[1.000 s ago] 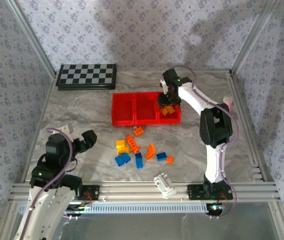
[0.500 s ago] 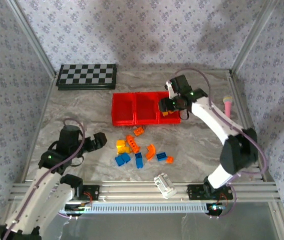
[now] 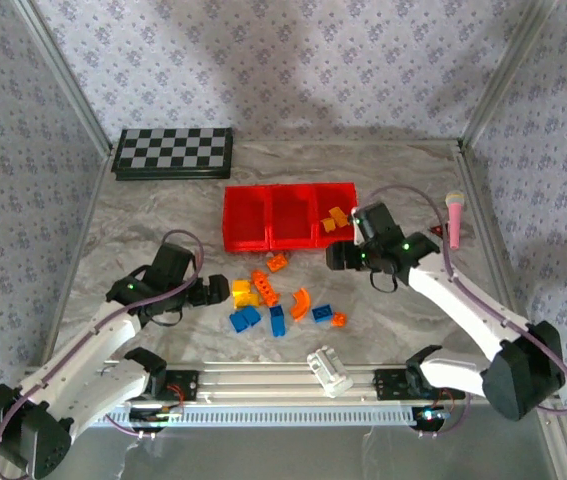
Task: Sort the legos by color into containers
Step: Pick up the lego from the bottom-center of the table.
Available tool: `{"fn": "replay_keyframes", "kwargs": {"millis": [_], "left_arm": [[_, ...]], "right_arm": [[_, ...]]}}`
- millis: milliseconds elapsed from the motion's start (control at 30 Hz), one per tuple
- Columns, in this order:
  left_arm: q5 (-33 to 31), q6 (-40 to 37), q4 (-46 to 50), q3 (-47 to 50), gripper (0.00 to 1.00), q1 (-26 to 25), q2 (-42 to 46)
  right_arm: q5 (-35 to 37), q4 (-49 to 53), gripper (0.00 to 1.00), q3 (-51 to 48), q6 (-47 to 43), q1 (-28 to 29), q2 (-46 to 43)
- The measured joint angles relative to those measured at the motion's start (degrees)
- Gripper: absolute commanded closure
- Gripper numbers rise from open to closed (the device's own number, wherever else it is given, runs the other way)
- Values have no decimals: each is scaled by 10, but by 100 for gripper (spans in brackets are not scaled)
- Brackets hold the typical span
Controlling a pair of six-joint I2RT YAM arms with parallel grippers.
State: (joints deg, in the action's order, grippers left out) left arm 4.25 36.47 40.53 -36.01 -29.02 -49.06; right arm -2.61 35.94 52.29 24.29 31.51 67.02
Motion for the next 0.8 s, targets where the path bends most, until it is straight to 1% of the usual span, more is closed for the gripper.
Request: {"fn": "replay_keyframes", "kwargs": {"millis": [133,233,300,367,467,533,633,733,800], "left_arm": [[-9,-4,0,0,0,0,5],[-11,-8,0,-1,0,0,9],[-11,-10,0,-1,0,0,13],[-11,-11,0,-1,0,0,21],[-12,-14,0,-1,0,0,40],[-16,-14,0,-1,0,0,58],[-25,-14,0,-1,0,0,85],[-33,-13,0,-1,0,0,111],[-38,-12,0,-1,0,0,125]], "right_arm": [[24,22,21,-48,69,60,-36],[36,27,22,-82,106,98,-46],[39,28,22,-93,106,119,-44],[41,29,22,-92,82,142,-39],[53,45,22,-70,9,189,-23],[56,51,23,-49,-54,218,-15],[64,49,19,-26,-159,254,-15],[67,53,17,-12,-257,276,-15],[63,57,12,-10,-320,273,-15]]}}
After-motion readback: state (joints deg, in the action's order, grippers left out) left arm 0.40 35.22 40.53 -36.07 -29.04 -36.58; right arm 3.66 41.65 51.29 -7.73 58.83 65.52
